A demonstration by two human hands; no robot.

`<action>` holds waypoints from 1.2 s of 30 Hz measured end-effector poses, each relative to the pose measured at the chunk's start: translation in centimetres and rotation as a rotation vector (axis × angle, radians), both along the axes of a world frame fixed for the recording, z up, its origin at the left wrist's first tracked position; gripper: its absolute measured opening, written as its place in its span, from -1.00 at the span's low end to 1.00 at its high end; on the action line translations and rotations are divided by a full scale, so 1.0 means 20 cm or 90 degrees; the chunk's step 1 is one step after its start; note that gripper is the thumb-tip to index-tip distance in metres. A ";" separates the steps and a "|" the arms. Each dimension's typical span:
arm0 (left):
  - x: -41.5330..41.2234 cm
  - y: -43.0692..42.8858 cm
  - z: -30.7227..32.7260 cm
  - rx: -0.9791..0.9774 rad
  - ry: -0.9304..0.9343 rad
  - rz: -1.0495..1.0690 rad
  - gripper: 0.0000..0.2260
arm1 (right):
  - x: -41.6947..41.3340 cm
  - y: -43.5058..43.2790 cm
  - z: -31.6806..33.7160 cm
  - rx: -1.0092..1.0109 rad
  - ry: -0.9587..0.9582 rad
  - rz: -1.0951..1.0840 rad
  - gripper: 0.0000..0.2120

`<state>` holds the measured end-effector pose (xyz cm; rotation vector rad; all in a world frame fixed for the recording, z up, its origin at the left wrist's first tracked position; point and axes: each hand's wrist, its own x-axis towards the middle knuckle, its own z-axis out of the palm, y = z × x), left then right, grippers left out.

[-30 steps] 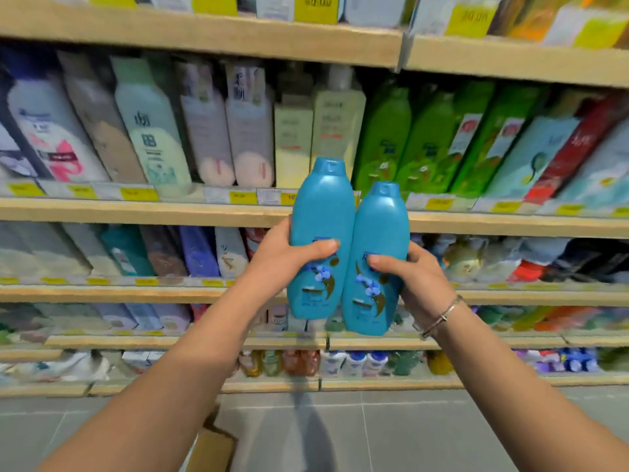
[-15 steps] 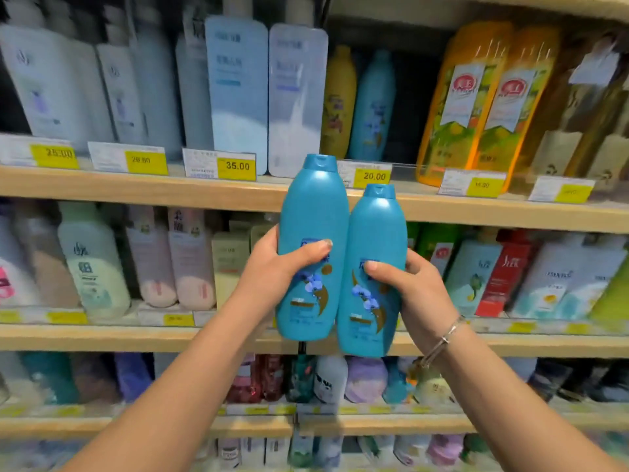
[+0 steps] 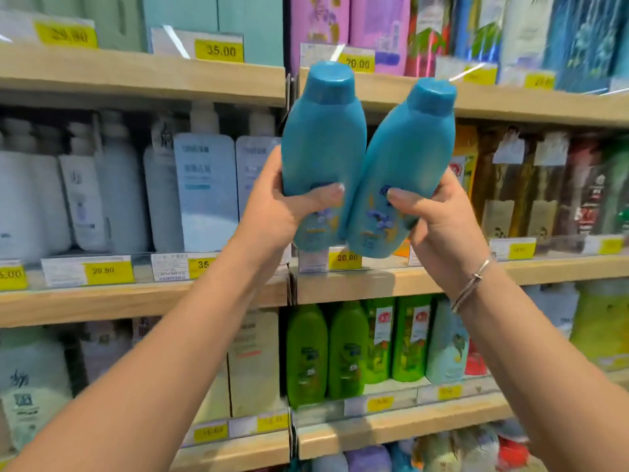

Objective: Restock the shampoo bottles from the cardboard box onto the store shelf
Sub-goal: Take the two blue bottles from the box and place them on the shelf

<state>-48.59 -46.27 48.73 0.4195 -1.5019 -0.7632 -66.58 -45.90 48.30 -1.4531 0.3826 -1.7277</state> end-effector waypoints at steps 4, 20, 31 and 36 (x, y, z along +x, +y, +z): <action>-0.01 -0.08 0.09 -0.036 -0.018 0.017 -0.52 | -0.01 -0.12 0.08 -0.028 -0.003 0.007 -0.40; -0.10 -0.32 0.03 0.020 0.012 0.192 -0.71 | -0.07 -0.58 0.07 0.181 0.208 -0.089 -0.54; -0.06 -0.31 -0.01 0.002 -0.067 0.151 -0.60 | -0.06 -0.54 0.01 0.161 0.524 -0.268 -0.25; -0.07 -0.34 -0.02 0.029 -0.073 0.177 -0.61 | -0.03 -0.54 0.00 0.079 0.628 -0.433 0.01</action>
